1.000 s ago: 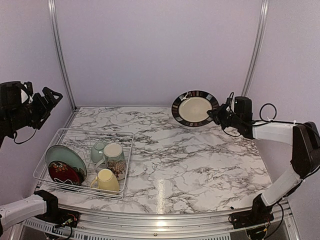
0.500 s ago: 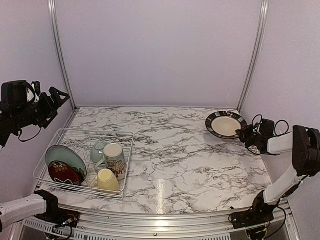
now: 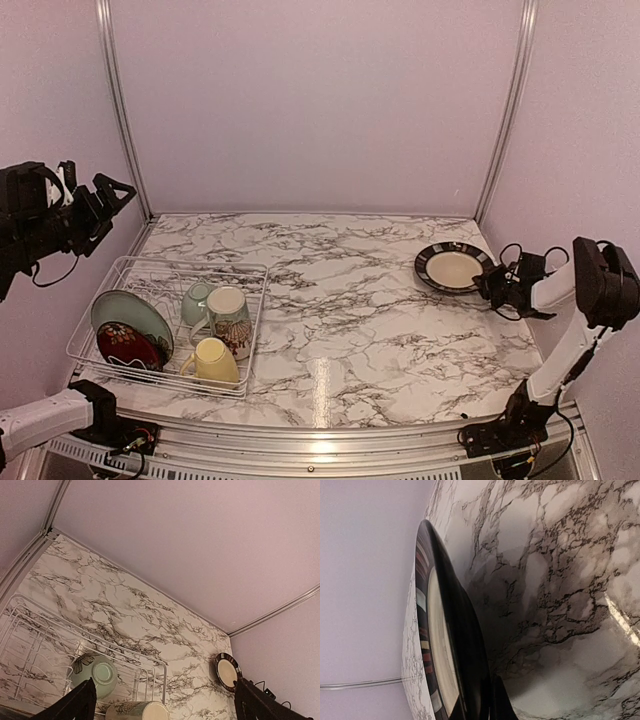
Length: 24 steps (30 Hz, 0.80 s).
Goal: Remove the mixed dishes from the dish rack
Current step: Place the plate in the corner of the board.
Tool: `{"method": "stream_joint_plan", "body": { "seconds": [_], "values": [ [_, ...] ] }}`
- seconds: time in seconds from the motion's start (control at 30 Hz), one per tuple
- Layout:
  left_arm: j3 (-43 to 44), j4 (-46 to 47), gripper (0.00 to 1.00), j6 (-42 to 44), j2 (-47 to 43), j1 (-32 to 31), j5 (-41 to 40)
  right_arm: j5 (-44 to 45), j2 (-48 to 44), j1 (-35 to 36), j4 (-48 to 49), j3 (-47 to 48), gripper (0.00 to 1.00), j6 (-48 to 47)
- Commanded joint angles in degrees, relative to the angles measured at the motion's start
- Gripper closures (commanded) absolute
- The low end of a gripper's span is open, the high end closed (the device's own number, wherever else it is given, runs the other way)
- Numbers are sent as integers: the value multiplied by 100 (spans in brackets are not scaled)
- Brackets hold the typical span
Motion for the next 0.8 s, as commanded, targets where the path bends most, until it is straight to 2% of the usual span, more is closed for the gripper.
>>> {"method": "stream_joint_plan", "body": {
  "seconds": [0.0, 0.23, 0.37, 0.4, 0.6, 0.77],
  "values": [
    [-93, -9, 1, 177, -73, -22, 16, -258, 55, -39, 686, 210, 100, -326],
    [-48, 1, 1, 273, 37, -22, 63, -236, 316, -40, 655, 159, 100, -707],
    [-24, -5, 1, 305, 113, -22, 192, 83, 218, -40, 284, 65, 100, -1095],
    [-34, -4, 1, 293, 115, -22, 207, 156, 194, -40, 185, 49, 97, -1171],
    [-26, -8, 1, 255, 102, -22, 302, 449, 73, -40, -255, 43, 61, -1533],
    [-77, -29, 1, 235, 31, -22, 293, 837, -291, -46, -793, 45, 38, -1807]
  ]
}}
